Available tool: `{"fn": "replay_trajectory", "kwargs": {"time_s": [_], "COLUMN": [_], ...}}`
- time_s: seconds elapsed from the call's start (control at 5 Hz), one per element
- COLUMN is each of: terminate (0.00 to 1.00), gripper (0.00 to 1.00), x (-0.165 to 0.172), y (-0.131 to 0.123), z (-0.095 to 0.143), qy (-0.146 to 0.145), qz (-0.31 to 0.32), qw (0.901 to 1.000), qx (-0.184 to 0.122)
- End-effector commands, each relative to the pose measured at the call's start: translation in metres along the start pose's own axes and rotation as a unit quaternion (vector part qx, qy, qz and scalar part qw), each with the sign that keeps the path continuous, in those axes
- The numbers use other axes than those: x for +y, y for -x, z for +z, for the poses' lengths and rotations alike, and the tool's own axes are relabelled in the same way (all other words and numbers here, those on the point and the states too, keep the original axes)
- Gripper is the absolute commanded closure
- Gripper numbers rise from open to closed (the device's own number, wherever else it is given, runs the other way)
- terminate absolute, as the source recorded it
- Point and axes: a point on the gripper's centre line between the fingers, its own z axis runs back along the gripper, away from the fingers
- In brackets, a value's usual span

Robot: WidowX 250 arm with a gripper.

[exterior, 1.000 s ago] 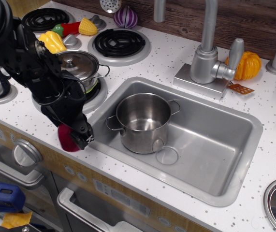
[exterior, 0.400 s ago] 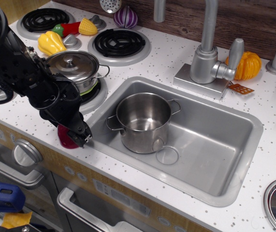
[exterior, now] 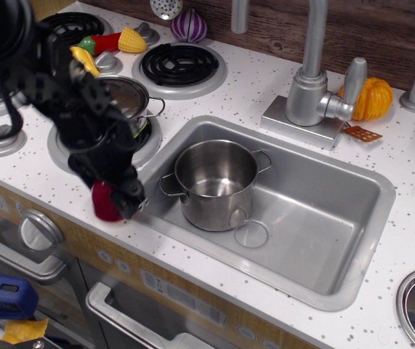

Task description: Put sweet potato in pot which is in sink

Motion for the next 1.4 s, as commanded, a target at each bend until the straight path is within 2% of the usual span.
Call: {"fn": "replay_trajectory", "kwargs": {"time_s": [0.0, 0.4, 0.6, 0.8, 1.0, 1.2], "terminate": [0.0, 0.0, 0.0, 0.0, 0.0, 1.0], "gripper": [1.0, 1.0, 0.0, 0.0, 0.0, 0.0], "x": [0.003, -0.005, -0.014, -0.015, -0.015, -0.015], "y": [-0.037, -0.09, -0.103, -0.105, -0.105, -0.105], "z": [0.028, 0.029, 0.014, 0.01, 0.01, 0.01], "qy": [-0.027, -0.019, -0.015, 0.002, 0.002, 0.002], "qz": [-0.027, -0.06, -0.084, -0.078, -0.078, -0.078], "qw": [0.9989, 0.9964, 0.9936, 0.9937, 0.9937, 0.9937], "qx": [-0.027, -0.057, -0.074, -0.08, -0.08, -0.08]}}
